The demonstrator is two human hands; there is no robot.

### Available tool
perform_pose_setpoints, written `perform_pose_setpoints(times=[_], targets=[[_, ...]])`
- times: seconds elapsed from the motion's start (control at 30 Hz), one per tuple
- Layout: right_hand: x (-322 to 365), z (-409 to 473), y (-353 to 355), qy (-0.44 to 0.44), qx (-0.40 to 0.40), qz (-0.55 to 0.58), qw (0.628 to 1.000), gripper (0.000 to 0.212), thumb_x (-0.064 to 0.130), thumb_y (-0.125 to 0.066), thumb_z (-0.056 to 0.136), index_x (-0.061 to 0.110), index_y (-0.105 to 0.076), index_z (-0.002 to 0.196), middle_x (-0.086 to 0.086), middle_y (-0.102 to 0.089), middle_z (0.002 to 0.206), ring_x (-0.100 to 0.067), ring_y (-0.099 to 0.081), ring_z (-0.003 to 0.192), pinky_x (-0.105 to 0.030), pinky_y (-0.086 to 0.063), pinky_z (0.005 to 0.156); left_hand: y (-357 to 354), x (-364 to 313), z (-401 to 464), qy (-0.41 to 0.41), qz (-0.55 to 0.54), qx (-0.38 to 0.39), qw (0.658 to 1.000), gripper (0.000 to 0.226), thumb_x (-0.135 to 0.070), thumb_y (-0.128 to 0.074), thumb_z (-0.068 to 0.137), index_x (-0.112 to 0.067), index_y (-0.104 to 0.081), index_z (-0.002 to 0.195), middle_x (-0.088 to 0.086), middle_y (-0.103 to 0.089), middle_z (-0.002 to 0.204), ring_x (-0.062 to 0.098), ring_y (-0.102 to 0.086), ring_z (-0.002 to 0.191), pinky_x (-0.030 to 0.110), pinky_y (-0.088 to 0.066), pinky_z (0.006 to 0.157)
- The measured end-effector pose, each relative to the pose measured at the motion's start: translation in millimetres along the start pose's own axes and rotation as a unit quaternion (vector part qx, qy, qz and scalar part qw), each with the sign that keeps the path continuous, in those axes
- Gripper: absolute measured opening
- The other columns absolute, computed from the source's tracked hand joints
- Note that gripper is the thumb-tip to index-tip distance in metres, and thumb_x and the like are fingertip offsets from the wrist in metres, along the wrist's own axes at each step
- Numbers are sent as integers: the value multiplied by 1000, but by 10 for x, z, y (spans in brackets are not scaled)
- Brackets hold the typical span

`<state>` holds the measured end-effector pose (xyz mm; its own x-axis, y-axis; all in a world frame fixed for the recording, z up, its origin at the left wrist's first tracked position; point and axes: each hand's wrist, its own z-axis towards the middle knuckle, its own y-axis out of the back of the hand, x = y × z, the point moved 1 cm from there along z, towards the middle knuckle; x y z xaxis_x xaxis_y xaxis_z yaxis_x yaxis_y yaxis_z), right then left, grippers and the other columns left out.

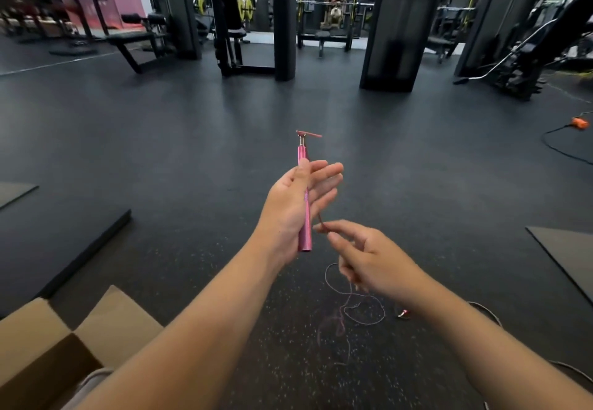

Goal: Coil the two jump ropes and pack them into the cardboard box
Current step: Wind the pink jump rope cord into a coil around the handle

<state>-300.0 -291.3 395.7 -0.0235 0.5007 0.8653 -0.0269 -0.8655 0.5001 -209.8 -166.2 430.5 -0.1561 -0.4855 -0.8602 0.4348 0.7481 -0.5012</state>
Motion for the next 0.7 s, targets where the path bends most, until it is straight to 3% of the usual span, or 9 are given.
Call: perform_pose_setpoints(times=[0.07, 0.13, 0.2, 0.27, 0.37, 0.5, 0.6, 0.7], targets=[[62, -74, 57, 12, 51, -37, 998, 19, 35, -52, 105, 35, -67, 117, 8, -54, 55, -9, -46, 50, -28, -44, 54, 15, 13, -12, -27, 104, 8, 994, 36, -29, -39, 110, -1, -59, 121, 12, -76, 115, 19, -73, 110, 32, -56, 99], [179, -125, 164, 51, 50, -78, 994, 15, 28, -59, 102, 27, -72, 109, 17, -56, 55, -3, -47, 52, -23, -42, 58, 12, 46, -48, -26, 204, 43, 978, 34, -25, -40, 110, 2, -59, 119, 12, -77, 111, 18, -74, 104, 30, -57, 95], [263, -145, 325, 86, -10, -108, 990, 13, 20, -65, 98, 20, -78, 100, 29, -60, 56, 5, -54, 54, -11, -38, 60, -10, 89, -101, -17, 301, 98, 949, 32, -24, -44, 109, 2, -62, 113, 10, -77, 102, 17, -75, 92, 33, -60, 89], [268, -138, 482, 109, -97, -98, 984, 6, 20, -75, 91, 23, -79, 88, 22, -71, 63, 5, -58, 56, -14, -40, 61, -61, 123, -161, -13, 367, 148, 918, 34, -27, -44, 109, 0, -63, 102, 9, -76, 87, 22, -75, 79, 37, -61, 81], [178, -109, 637, 108, -204, -102, 968, 15, 32, -88, 76, 23, -76, 74, 3, -73, 64, -10, -56, 56, -29, -44, 57, -142, 133, -206, 25, 345, 179, 921, 36, -31, -39, 110, -4, -58, 96, -1, -62, 62, 18, -61, 52, 29, -53, 60], [221, -131, 719, 119, -134, -50, 983, 4, 22, -77, 89, 19, -78, 88, -1, -73, 72, -8, -55, 64, -28, -45, 62, -145, 82, -194, 36, 324, 184, 927, 33, -39, -49, 105, -11, -61, 95, -7, -45, 54, 10, -40, 40, 28, -43, 49], [140, -116, 769, 110, -186, -42, 975, 10, 28, -82, 84, 20, -77, 82, -8, -67, 64, -12, -51, 58, -30, -43, 58, -186, 79, -221, 59, 282, 197, 937, 26, -29, -48, 107, -10, -62, 96, -4, -55, 58, 7, -39, 34, 23, -40, 40], [86, -82, 772, 87, -224, -47, 970, 14, 32, -79, 87, 20, -74, 80, -11, -58, 61, -16, -44, 56, -30, -37, 56, -227, 62, -222, 88, 228, 191, 951, 23, -16, -43, 108, -3, -62, 106, 1, -71, 71, 9, -51, 36, 20, -39, 37]])
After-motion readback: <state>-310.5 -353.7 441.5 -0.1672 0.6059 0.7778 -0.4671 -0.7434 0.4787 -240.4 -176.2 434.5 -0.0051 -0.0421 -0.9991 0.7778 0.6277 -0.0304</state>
